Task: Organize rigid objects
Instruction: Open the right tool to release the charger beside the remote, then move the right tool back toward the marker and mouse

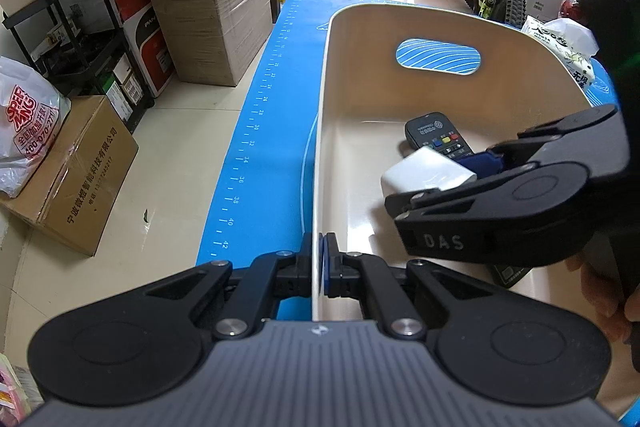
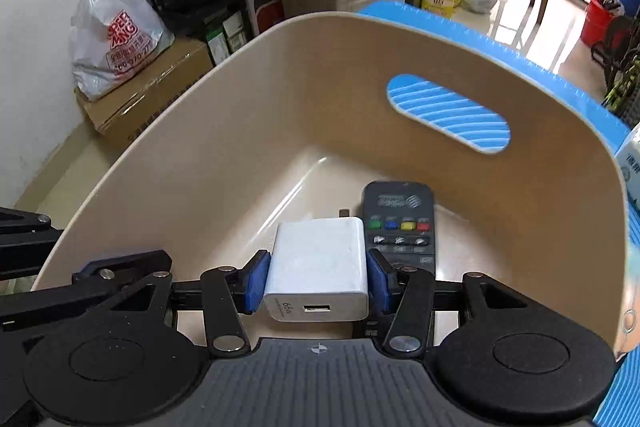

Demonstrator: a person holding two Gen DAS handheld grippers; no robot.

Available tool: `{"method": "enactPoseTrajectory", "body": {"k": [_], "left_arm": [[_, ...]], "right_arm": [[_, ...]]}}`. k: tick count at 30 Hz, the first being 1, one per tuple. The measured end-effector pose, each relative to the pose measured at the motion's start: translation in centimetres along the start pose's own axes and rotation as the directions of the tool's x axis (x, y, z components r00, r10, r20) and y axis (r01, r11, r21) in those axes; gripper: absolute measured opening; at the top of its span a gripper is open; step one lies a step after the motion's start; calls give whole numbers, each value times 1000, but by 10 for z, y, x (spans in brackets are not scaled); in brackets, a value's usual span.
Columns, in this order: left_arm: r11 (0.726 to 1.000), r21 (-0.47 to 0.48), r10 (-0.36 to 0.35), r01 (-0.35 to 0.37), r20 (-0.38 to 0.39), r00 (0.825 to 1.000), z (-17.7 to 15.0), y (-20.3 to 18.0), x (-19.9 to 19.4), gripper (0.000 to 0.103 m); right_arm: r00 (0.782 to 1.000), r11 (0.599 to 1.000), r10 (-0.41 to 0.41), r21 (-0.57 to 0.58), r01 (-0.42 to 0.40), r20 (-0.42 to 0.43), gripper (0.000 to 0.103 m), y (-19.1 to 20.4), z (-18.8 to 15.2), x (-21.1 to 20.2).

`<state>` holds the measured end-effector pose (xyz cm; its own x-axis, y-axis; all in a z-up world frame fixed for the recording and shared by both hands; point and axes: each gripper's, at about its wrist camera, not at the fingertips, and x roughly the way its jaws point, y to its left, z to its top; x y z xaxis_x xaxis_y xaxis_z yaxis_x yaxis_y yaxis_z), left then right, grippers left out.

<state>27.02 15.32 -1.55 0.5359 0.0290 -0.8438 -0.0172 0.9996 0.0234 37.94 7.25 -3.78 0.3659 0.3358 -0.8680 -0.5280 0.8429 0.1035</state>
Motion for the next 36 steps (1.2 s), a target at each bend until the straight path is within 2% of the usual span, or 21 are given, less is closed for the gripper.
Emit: {"method": "enactPoseTrajectory", "body": {"k": [5, 8, 10, 18, 22, 27, 36], "left_arm": [[1000, 0, 0, 0, -1, 1000, 0, 0, 0, 5], [1000, 2, 1, -1, -3, 1000, 0, 0, 0, 5], [1000, -1, -1, 1, -4, 1000, 0, 1, 0, 5], [1000, -4, -2, 2, -5, 1000, 1, 1, 0, 5], [1000, 3, 4, -4, -1, 1000, 1, -1, 0, 5], [1000, 1, 2, -2, -3, 1000, 0, 1, 0, 5], [1000, 2, 2, -2, -1, 1000, 0, 2, 1, 5]], "right_arm": [[1000, 1000, -8, 2, 8, -20, 56, 2, -2, 3], [1000, 1000, -3, 22, 3, -5, 69, -2, -2, -3], [1000, 1000, -7, 21, 6, 10, 74, -4, -1, -9], [996, 998, -18, 60, 12, 92, 83, -24, -4, -43], [983, 999, -36, 16, 34, 177, 88, -35, -11, -65], [967, 1000, -5, 26, -2, 256, 97, -57, -23, -100], [942, 995, -58, 98, 27, 331, 98, -110, -52, -145]]}}
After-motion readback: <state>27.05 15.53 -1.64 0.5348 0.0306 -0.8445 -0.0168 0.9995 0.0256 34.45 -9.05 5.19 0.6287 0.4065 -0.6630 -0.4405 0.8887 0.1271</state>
